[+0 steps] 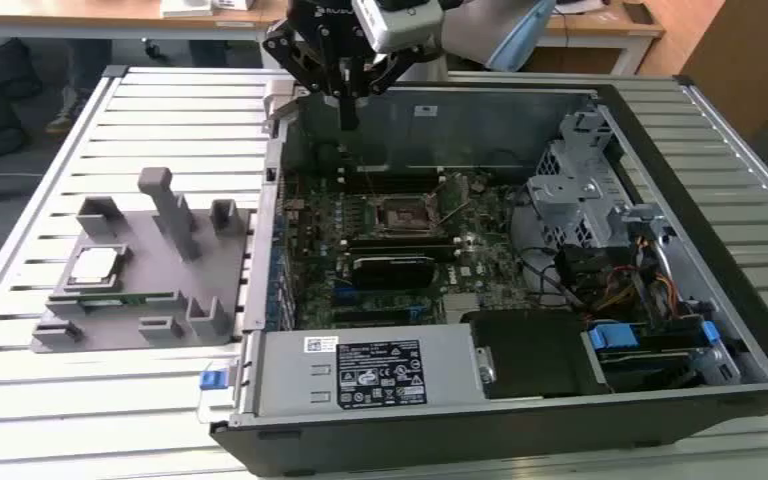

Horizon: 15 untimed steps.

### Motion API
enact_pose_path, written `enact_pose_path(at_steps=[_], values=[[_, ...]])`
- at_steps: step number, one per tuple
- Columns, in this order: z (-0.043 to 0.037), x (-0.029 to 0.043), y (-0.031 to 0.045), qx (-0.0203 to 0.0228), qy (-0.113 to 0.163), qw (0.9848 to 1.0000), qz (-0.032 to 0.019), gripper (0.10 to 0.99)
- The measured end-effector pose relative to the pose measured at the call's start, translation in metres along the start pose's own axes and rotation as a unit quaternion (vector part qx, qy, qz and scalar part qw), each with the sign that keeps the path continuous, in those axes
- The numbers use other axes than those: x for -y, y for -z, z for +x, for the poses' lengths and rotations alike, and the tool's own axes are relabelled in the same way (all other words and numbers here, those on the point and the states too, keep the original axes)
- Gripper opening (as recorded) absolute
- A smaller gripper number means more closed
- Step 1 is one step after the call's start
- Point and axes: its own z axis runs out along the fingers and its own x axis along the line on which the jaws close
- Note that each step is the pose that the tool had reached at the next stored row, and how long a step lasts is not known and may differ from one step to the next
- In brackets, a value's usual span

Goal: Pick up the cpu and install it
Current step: 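Reach for the cpu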

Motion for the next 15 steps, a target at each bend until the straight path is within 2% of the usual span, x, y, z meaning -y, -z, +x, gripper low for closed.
enact_pose_path(at_steps=[5,15], values=[[0.0001,0.0000,0.0000,0.0000,0.000,1.0000,0.0000,0.106],[0.0056,0.0004,0.0001,0.0000,0.000,1.0000,0.0000,0.106]])
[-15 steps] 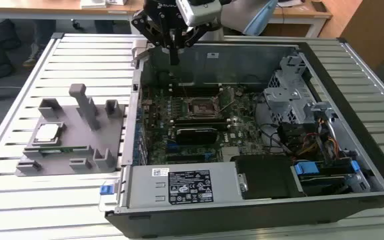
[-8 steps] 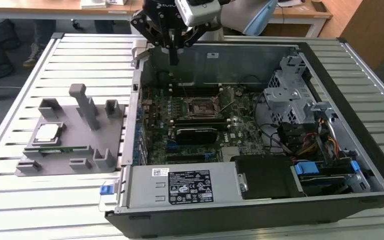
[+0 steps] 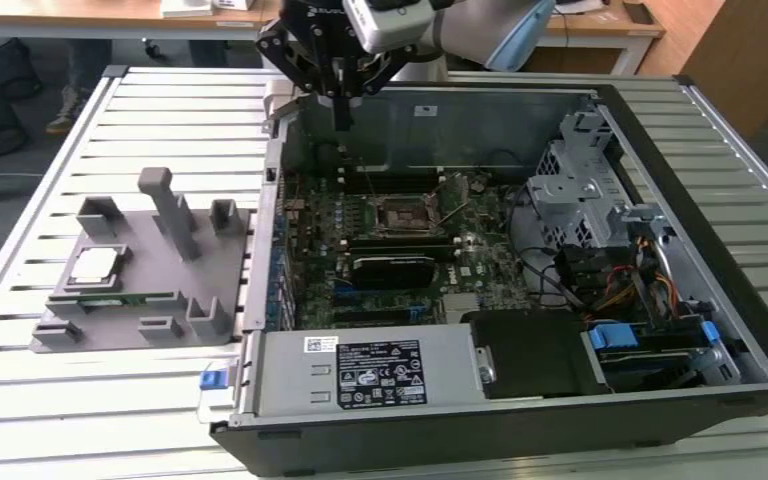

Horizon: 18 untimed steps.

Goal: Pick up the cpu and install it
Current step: 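Reach for the cpu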

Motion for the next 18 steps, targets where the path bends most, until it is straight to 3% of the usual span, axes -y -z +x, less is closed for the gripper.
enact_pose_path(at_steps=[18], values=[[0.0051,0.0004,-0.0002,0.0000,0.000,1.0000,0.0000,0.106]])
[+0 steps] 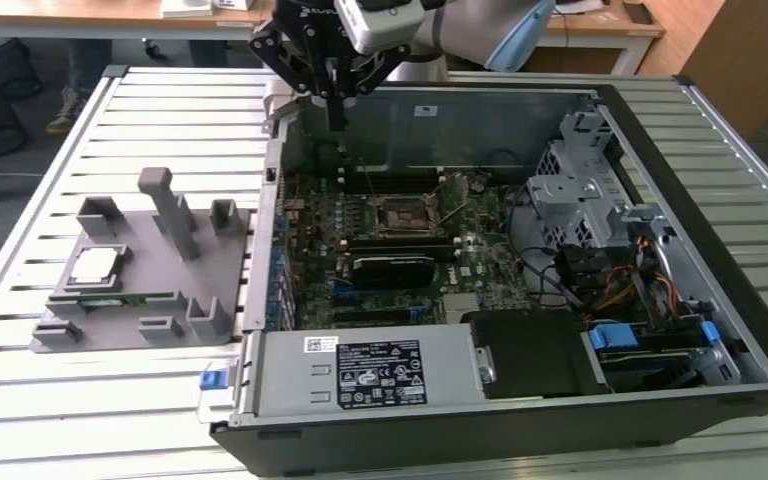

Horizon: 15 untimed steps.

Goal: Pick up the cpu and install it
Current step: 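Reach for the cpu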

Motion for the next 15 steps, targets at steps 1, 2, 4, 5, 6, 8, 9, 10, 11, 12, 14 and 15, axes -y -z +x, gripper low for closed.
enact_pose_path(at_steps=[1,2,4,5,6,8,9,10,11,12,14,15], values=[[0.0003,0.0000,0.0000,0.0000,0.000,1.0000,0.0000,0.106],[0.0006,0.0001,-0.0001,0.0000,0.000,1.0000,0.0000,0.106],[0.0015,0.0001,-0.0001,0.0000,0.000,1.0000,0.0000,0.106],[0.0020,0.0002,-0.0001,0.0000,0.000,1.0000,0.0000,0.106],[0.0026,0.0002,-0.0001,0.0000,0.000,1.0000,0.0000,0.106],[0.0036,0.0003,-0.0003,0.0000,0.000,1.0000,0.0000,0.106],[0.0039,0.0003,-0.0003,0.0000,0.000,1.0000,0.0000,0.106],[0.0041,0.0003,-0.0004,0.0000,0.000,1.0000,0.0000,0.106],[0.0044,0.0004,-0.0004,0.0000,0.000,1.0000,0.0000,0.106],[0.0046,0.0004,-0.0005,-0.0001,0.000,1.0000,0.0000,0.106],[0.0051,0.0004,-0.0006,-0.0001,0.000,1.0000,0.0000,0.106],[0.0051,0.0004,-0.0006,-0.0003,0.000,1.0000,0.0001,0.106]])
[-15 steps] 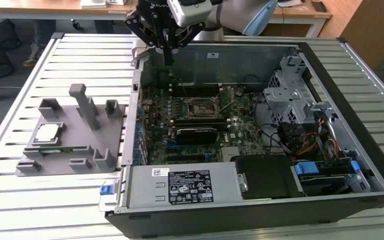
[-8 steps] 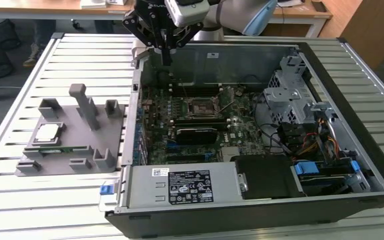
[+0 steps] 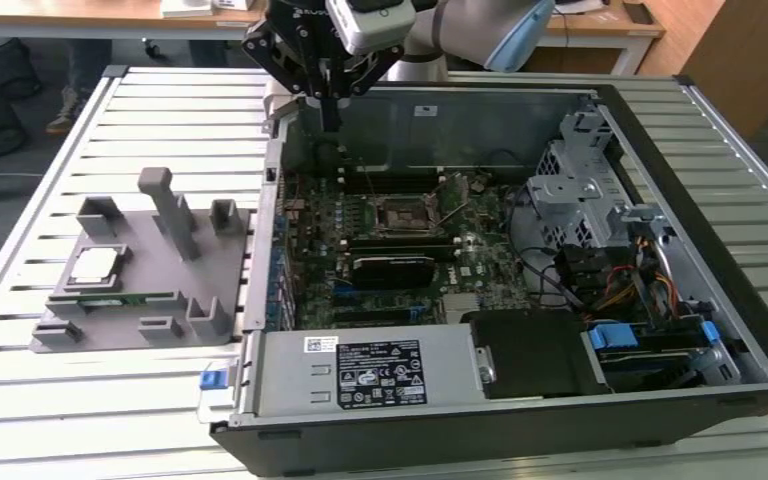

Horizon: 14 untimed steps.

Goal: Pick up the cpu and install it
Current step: 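Reach for the cpu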

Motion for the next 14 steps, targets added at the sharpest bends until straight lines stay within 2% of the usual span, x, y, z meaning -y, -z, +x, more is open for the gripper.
enact_pose_path(at_steps=[14], values=[[0.0039,0.0003,-0.0005,0.0000,0.000,1.0000,-0.0001,0.106]])
